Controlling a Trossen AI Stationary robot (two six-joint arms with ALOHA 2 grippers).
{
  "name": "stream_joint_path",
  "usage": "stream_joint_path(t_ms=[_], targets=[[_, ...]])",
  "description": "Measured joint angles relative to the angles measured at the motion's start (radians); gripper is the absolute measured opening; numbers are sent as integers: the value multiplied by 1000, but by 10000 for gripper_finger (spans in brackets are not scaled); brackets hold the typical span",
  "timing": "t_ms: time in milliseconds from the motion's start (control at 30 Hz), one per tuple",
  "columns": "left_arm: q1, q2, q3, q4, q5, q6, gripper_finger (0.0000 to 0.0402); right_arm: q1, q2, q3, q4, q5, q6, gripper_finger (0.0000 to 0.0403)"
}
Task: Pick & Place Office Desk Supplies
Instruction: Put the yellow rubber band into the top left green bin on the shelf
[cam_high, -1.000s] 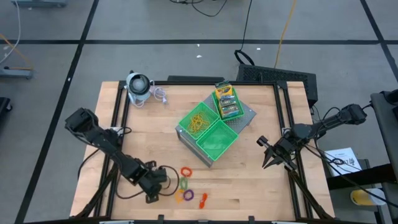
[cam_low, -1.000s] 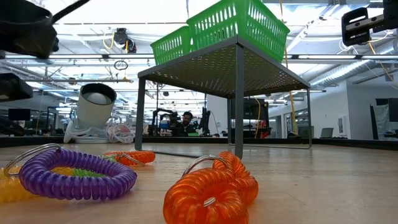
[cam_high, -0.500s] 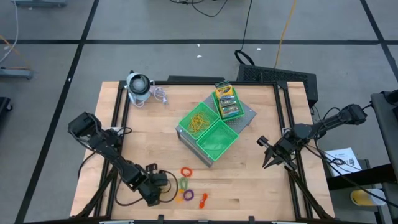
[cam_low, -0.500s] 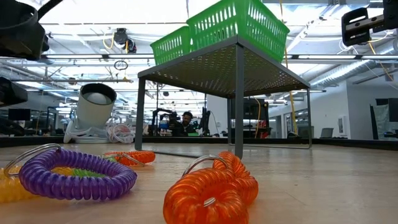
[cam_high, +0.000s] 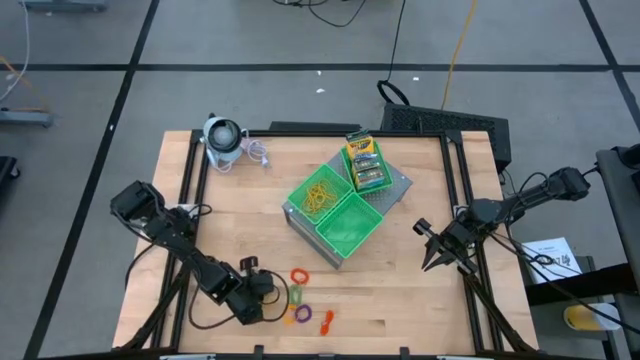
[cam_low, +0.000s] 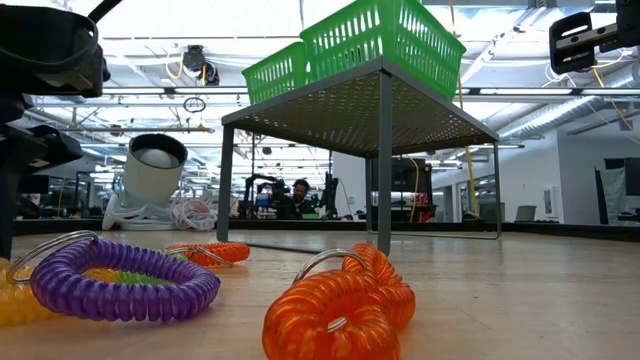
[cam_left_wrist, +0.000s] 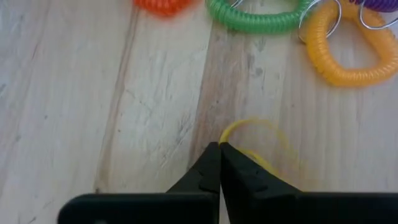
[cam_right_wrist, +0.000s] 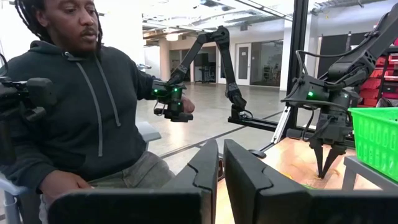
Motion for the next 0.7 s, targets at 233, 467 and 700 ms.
stream_joint_path(t_ms=[233, 467, 700], targets=[[26, -21, -1, 54, -22, 11, 4, 0, 0, 0, 0, 0, 0, 20], [57, -96, -5, 102, -140, 90, 2, 0, 0, 0, 0, 0, 0, 20], [61, -176, -5, 147, -254, 221, 1, 0, 0, 0, 0, 0, 0, 20]])
